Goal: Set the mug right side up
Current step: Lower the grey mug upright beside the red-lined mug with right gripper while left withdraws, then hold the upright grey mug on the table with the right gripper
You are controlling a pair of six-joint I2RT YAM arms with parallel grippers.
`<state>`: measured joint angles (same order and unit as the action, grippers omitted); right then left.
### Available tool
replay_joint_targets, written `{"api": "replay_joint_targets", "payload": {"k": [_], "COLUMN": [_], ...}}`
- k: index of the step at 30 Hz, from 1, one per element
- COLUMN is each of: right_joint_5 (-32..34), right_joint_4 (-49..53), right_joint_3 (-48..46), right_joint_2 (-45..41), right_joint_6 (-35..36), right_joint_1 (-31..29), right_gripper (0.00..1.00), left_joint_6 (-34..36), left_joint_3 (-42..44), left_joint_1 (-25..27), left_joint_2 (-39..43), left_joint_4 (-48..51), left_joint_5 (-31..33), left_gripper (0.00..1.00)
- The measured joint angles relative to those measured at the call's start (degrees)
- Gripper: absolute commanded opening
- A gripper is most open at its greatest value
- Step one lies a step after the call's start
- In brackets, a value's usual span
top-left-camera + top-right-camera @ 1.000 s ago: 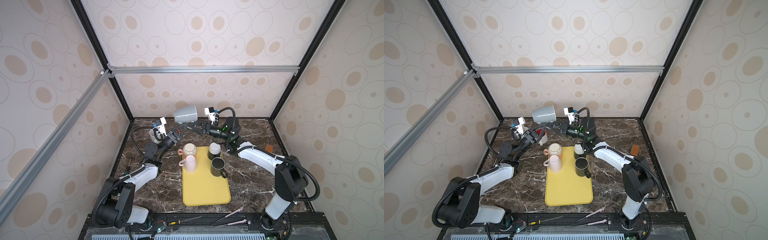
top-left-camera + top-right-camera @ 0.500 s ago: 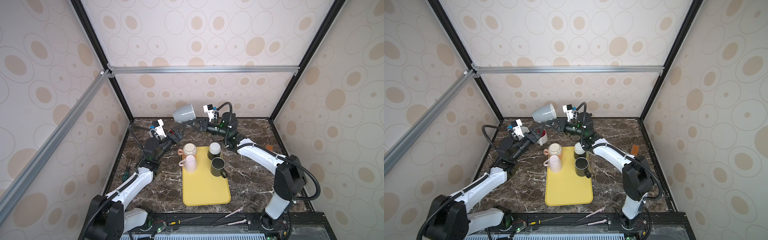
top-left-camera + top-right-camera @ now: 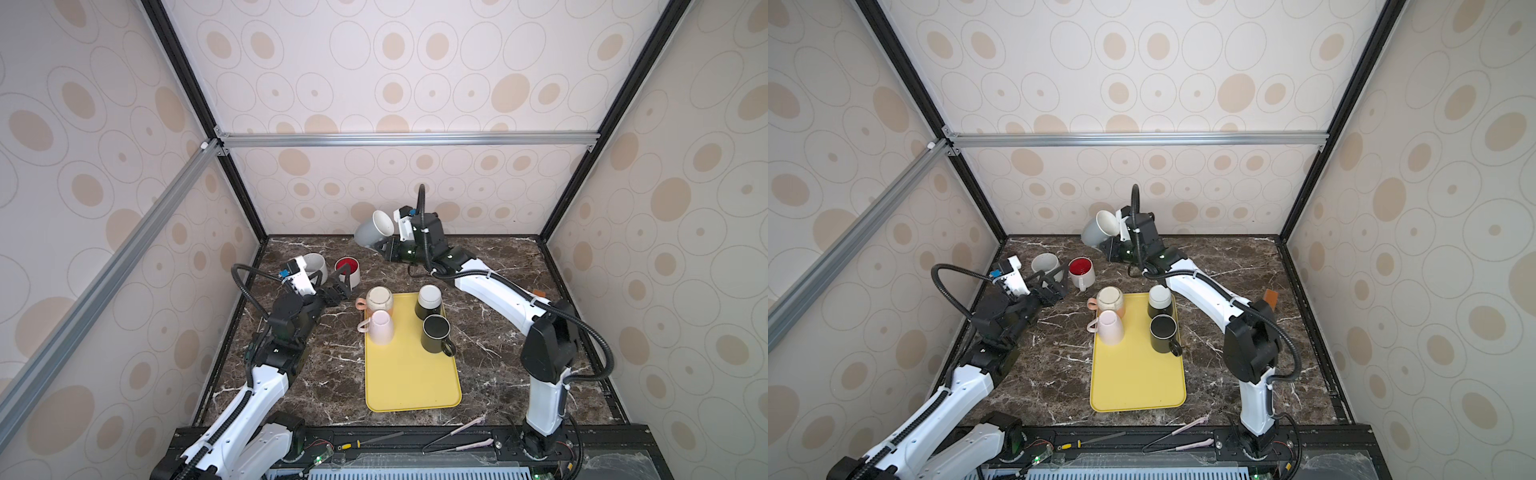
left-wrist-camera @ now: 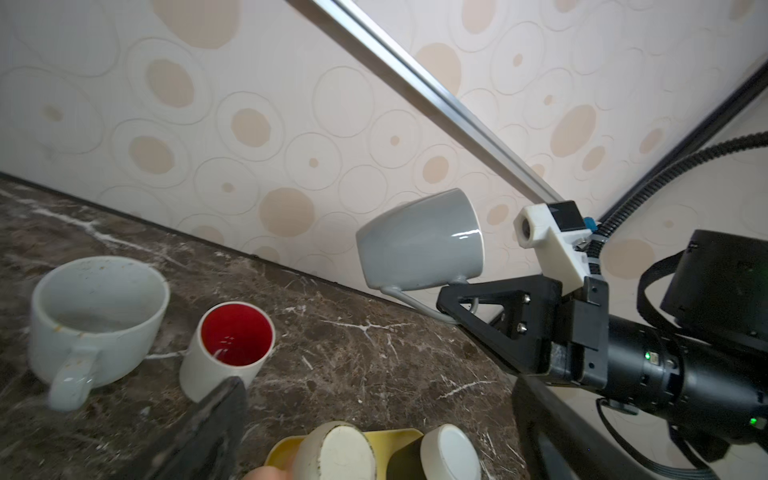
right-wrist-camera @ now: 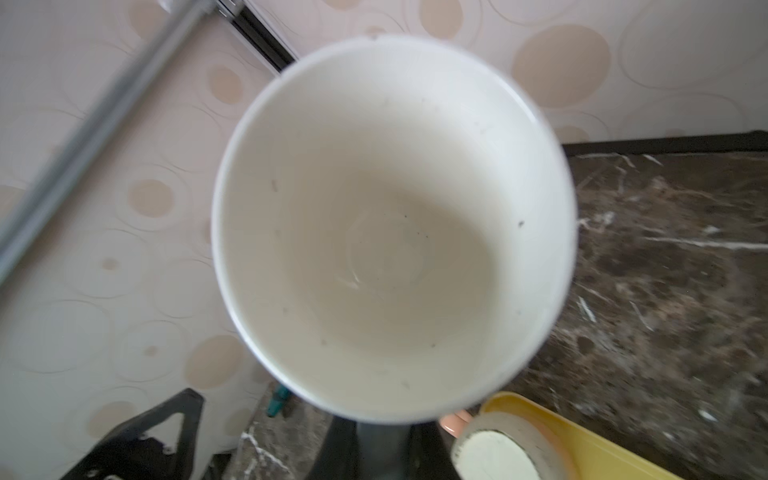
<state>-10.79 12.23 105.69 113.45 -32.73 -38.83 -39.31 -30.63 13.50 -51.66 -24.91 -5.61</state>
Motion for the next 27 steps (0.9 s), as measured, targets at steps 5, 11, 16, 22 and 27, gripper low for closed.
{"api": "replay_joint_targets", "payload": {"k": [5, 11, 16, 22, 27], "right_joint_5": [9.9, 19.0, 21.6, 22.4, 22.4], "right_joint_4": [14.3, 25.1, 29.1, 32.4, 33.4], "right_joint_3": [17.8, 34.9, 36.2, 38.4, 38.9], "right_joint_2": [11.8, 22.8, 26.1, 30.2, 31.1], "right_joint_6": [6.5, 10.8, 11.0, 10.7, 10.1], "right_joint_1": [-2.3, -5.0, -5.7, -5.4, -5.3], "right_gripper": [0.00, 0.00, 0.00, 0.00, 0.00], "left_joint_6": [2.0, 5.1, 6.3, 6.3, 6.3], "left_joint_3": [-8.4, -13.2, -12.2, -11.2, -10.5], "left_joint_1": [-1.9, -1.9, -1.9, -2.0, -2.0], "left_joint_2": [-6.7, -7.1, -5.3, -5.3, -5.3], "left_joint_4": [12.0, 18.3, 20.8, 20.9, 20.8], "left_joint_5": [4.7, 10.0, 12.3, 12.2, 11.6], "left_gripper": [1.00, 1.00, 1.00, 1.00, 1.00]}}
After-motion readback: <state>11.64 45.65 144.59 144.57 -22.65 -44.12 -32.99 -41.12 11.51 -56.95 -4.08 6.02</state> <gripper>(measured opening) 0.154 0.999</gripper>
